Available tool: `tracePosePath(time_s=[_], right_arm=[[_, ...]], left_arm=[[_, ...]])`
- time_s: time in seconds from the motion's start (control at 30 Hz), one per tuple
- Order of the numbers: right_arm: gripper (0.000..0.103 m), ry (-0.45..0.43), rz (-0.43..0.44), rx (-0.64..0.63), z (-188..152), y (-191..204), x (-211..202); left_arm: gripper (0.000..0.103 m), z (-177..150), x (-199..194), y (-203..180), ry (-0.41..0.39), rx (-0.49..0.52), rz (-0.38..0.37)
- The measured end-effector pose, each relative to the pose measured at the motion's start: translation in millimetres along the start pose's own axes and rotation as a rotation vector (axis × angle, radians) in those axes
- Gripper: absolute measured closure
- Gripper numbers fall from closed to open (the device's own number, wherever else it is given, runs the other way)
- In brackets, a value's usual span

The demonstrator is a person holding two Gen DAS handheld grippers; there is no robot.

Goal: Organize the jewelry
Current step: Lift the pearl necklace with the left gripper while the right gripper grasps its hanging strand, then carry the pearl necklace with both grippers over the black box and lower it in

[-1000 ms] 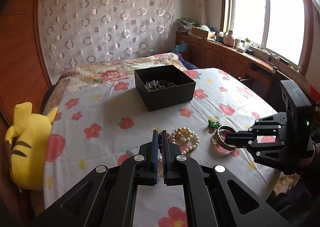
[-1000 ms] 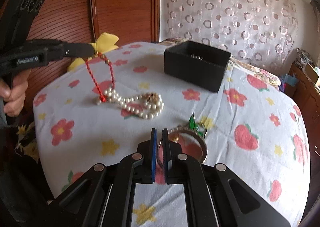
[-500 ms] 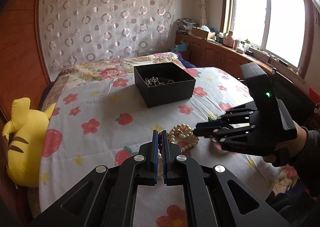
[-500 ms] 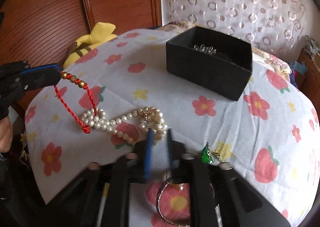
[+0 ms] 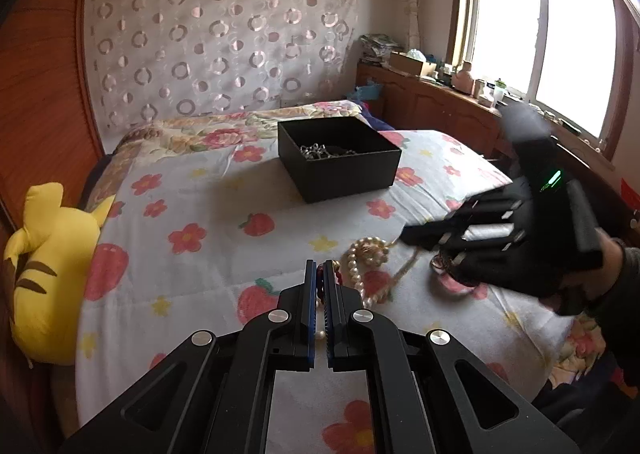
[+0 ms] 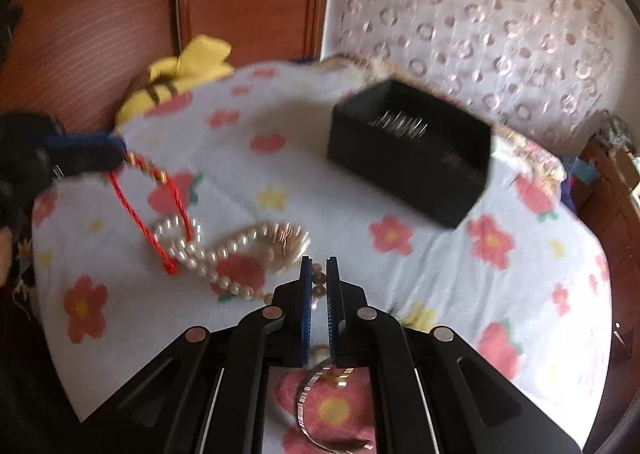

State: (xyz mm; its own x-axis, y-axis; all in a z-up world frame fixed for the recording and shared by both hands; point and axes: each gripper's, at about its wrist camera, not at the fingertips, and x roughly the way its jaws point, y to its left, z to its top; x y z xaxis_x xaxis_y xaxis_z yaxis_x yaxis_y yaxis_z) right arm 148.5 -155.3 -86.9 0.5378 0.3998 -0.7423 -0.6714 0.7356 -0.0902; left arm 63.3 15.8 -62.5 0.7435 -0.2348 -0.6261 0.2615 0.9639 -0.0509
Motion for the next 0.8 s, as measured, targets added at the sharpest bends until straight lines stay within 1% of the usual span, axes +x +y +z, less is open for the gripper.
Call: tracePosePath(time_s=[0.13,0.33,0.57,0.63,0.8], right_arm=[[0.095,-0.106,-0.043,-0.020,17,-6,-41],[0.095,-0.210,-0.079,-0.036,41,-18,-90],[0.095,-0.302,-0.107,-0.038,60,-27,-126],[0.095,-0.318,-0.114,-0.037,64,-27,-132],[0.095,-0.361,-0.147,-0.039,74,-29,-143]], left_arm=[[0.101,-3,5,3,0.016,-0.006,0.008],[0.101,-7,15,7,0.037,-0.018,0.011],[0.101,-10,22,5,0.053,-0.015,0.006],[0.101,-11,26,3,0.065,-0.013,-0.010],[0.101,-16,34,-2,0.084,0.000,-0.014]])
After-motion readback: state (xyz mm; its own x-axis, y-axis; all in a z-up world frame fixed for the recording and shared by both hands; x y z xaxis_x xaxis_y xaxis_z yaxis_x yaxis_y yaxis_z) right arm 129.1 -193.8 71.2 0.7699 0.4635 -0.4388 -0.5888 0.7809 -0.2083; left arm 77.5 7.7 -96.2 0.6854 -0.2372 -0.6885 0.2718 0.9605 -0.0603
